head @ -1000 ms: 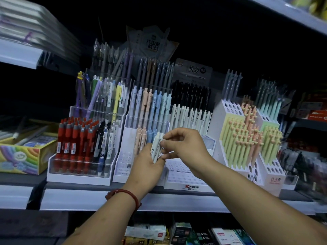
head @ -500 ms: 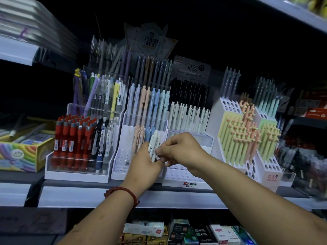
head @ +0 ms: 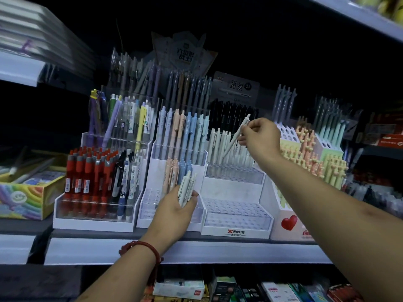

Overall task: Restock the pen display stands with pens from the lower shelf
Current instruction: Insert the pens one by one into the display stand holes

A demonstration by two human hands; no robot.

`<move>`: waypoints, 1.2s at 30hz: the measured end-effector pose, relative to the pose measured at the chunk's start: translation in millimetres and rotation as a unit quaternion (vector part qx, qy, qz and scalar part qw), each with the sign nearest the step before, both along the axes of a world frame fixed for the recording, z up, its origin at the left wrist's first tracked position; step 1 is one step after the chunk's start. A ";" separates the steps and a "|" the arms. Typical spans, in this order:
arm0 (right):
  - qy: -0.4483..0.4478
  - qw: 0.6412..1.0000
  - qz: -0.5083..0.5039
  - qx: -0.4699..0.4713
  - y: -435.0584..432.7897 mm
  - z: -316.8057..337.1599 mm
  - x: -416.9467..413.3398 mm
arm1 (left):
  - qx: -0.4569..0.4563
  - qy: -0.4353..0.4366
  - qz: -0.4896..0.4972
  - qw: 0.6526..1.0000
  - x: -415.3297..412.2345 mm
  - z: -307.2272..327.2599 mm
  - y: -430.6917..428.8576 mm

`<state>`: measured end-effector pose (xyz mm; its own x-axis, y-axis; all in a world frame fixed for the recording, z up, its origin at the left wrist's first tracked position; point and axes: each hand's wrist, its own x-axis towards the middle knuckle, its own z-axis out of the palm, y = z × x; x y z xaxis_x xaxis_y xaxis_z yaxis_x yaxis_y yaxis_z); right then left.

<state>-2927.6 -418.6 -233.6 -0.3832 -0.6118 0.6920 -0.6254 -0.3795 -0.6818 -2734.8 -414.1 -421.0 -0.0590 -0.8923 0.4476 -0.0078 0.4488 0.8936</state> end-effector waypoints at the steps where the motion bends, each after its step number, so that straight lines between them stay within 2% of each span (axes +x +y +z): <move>1: 0.029 0.999 -0.012 0.005 -5.7 -1.1 -0.8 | 0.000 0.007 -0.002 1.000 0.9 -1.6 -0.4; 4: 0.114 0.992 -0.034 0.045 -22.6 -5.2 -4.0 | -0.002 0.027 -0.006 1.000 2.5 -3.8 1.5; 7: 0.139 0.985 -0.028 0.098 -35.3 -8.6 -7.2 | 0.011 0.051 -0.029 0.998 3.5 -0.8 6.9; 10: 0.136 0.980 -0.019 0.142 -46.3 -12.0 -13.3 | 0.034 0.081 -0.061 0.994 4.6 2.6 11.8; 19: 0.127 0.977 -0.002 0.169 -42.4 -7.3 -5.2 | 0.076 0.121 -0.105 0.984 7.9 0.1 12.1; 23: 0.161 0.970 -0.022 0.181 -53.4 -7.7 -7.7 | 0.083 0.126 -0.119 0.981 8.2 -1.2 10.2; 27: 0.147 0.970 -0.035 0.193 -66.4 -10.1 -13.6 | 0.084 0.120 -0.131 0.981 10.3 -1.9 10.0; 30: 0.135 0.973 -0.044 0.179 -53.2 -15.5 -5.0 | 0.080 0.117 -0.136 0.981 11.3 -1.1 11.0; 32: 0.161 0.976 -0.073 0.125 -32.3 -25.7 7.5 | 0.078 0.115 -0.141 0.980 11.9 -0.8 11.3; 34: 0.164 0.984 -0.028 0.060 -3.8 -40.1 24.8 | 0.074 0.113 -0.145 0.980 12.1 -1.3 10.8; 36: 0.168 0.980 0.073 0.080 24.5 -56.5 43.5 | 0.068 0.111 -0.148 0.980 12.0 -2.1 10.8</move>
